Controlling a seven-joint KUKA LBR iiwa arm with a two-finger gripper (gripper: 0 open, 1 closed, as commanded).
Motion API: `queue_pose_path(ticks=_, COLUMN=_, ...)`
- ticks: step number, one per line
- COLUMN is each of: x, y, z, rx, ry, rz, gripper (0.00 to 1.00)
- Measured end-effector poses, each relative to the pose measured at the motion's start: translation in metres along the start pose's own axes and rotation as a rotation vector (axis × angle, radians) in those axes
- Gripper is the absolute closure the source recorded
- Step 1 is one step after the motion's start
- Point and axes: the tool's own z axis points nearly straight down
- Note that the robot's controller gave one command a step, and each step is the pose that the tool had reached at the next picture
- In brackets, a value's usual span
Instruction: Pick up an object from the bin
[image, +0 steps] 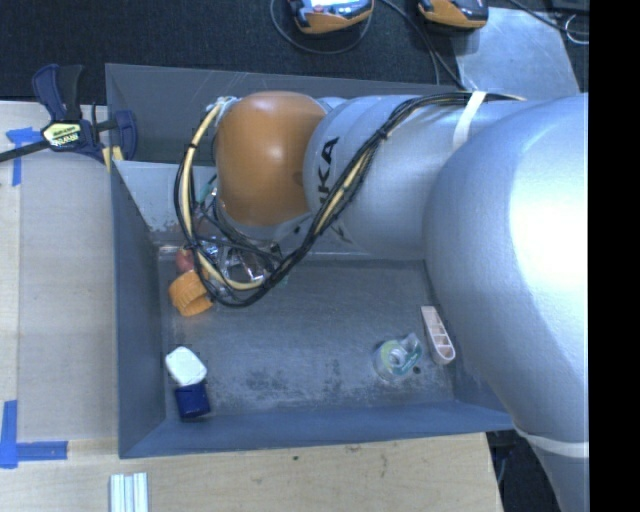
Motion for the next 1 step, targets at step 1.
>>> queue_pose_path(ticks=1, x=0.0414, y=0.0371, z=-0.0876, rx=-0.002, ry=-0.013, rz=-0.005, gripper=1.0)
